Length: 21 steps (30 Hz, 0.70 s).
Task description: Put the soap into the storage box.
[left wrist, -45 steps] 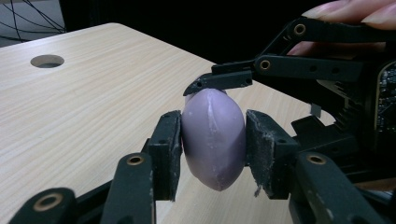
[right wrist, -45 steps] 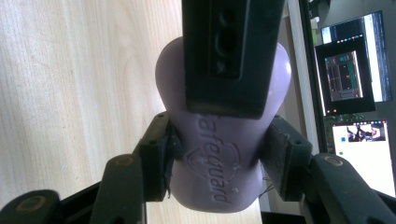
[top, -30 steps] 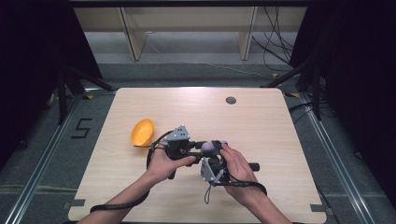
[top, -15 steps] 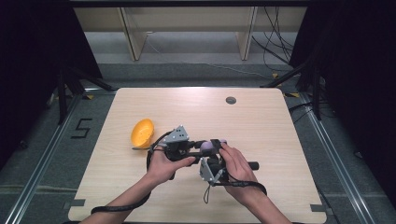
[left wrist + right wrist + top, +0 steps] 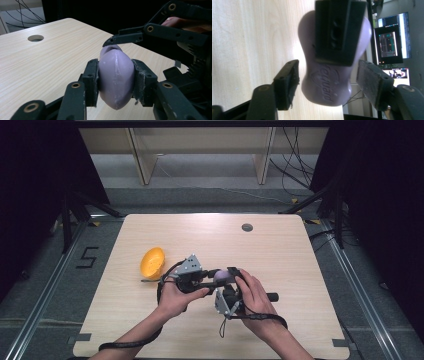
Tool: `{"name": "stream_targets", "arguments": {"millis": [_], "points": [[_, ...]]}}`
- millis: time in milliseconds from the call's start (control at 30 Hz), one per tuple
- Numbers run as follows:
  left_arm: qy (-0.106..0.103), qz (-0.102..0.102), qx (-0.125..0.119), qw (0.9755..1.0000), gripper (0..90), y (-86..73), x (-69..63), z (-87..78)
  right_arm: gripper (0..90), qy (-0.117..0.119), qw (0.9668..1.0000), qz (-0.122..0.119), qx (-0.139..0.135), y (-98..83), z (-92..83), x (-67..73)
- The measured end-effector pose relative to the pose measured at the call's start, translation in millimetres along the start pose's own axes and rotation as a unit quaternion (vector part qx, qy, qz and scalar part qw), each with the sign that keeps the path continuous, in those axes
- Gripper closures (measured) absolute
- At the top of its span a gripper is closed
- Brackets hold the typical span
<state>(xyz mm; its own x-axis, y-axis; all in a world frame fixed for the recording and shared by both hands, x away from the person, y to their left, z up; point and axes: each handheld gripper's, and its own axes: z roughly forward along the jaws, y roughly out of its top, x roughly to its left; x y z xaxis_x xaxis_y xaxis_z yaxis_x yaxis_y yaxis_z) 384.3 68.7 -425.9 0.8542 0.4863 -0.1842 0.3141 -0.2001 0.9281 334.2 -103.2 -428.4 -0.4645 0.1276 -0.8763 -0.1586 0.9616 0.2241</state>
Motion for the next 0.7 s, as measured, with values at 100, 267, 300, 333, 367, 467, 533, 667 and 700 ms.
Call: {"name": "stream_targets", "arguments": {"millis": [100, 267, 300, 333, 367, 467, 533, 667, 700], "points": [[0.004, 0.001, -0.001, 1.0, 59.0, -0.8, 0.8, -1.5, 32.0, -0.005, 1.0, -0.006, 0.0, -1.9, -1.7, -2.2], [0.014, 0.0, -0.007, 0.9999, 59.0, -1.4, 4.2, -6.1, 31.6, -0.003, 0.9999, -0.014, 0.006, -5.6, -2.9, -1.6], [0.022, 0.0, -0.007, 0.9997, 59.0, -1.4, 4.8, -7.8, 31.7, -0.004, 0.9996, -0.026, 0.01, -6.9, -3.8, -2.7], [0.025, -0.002, -0.01, 0.9996, 59.0, -1.8, 5.7, -9.2, 32.0, -0.003, 0.9997, -0.02, 0.01, -8.1, -4.4, -1.2], [0.026, 0.0, -0.011, 0.9996, 59.0, -1.9, 7.5, -10.3, 32.2, -0.004, 0.9994, -0.031, 0.014, -11.5, -6.6, -1.8], [0.042, -0.007, -0.013, 0.999, 59.1, -1.9, 10.6, -14.4, 32.8, -0.006, 0.9994, -0.026, 0.022, -15.9, -8.9, -1.9], [0.057, -0.006, -0.014, 0.9983, 59.0, -1.6, 12.5, -17.7, 32.9, -0.008, 0.9995, -0.003, 0.03, -21.6, -11.3, -1.5], [0.092, -0.008, -0.024, 0.9955, 59.0, -2.6, 14.3, -25.1, 33.9, -0.009, 0.9975, 0.05, 0.048, -38.2, -17.4, -3.2], [0.114, -0.009, -0.028, 0.993, 59.0, -3.8, 14.7, -28.4, 33.9, -0.009, 0.9963, 0.065, 0.055, -41.3, -19.0, -2.9]]}}
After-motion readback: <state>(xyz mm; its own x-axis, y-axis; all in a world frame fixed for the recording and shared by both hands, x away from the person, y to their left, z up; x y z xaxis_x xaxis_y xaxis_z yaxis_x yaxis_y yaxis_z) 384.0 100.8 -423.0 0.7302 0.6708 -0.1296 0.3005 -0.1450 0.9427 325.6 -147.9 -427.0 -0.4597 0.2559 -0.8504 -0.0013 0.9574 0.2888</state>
